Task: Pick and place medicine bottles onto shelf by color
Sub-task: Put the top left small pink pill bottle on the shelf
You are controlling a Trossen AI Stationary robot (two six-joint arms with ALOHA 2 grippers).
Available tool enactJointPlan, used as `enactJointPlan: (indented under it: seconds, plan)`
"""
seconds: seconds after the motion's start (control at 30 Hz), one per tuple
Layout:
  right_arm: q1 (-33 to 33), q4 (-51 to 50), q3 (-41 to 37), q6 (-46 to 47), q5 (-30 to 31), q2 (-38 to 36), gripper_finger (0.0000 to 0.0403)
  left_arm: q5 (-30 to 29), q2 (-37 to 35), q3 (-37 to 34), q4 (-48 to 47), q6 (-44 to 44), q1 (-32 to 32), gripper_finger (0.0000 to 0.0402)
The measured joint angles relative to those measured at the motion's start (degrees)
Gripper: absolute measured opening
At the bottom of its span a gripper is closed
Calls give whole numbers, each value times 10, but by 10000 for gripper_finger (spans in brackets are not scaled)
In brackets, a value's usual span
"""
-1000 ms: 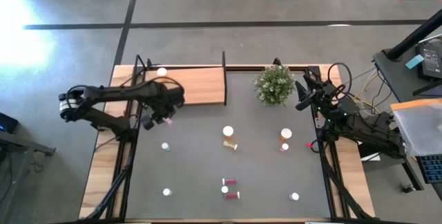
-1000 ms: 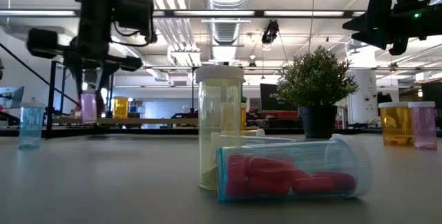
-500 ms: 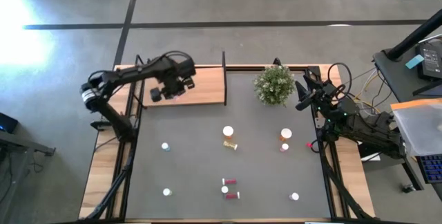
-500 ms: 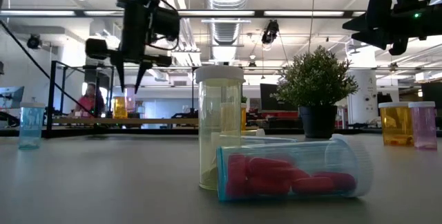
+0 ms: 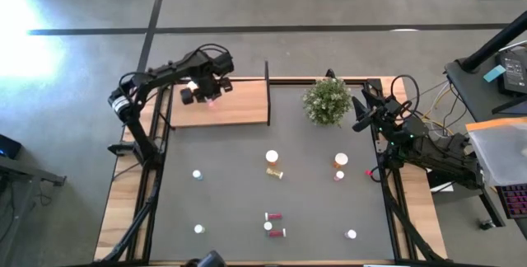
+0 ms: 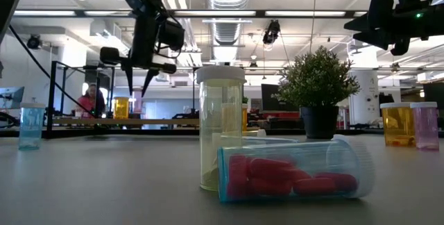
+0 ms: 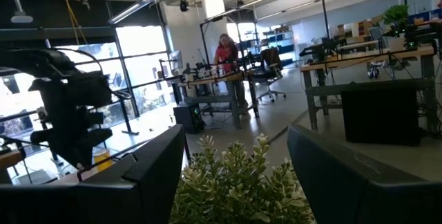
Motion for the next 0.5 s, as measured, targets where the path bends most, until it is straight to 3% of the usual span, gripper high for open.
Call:
enactJointPlan:
  seconds: [0.27, 0.5]
  plan:
    - [0, 0, 0, 0, 0, 0, 249, -13, 0, 0, 40, 92, 38, 103]
    - [0, 0, 0, 0, 0, 0, 249, -29, 5, 0, 51, 113, 56, 104]
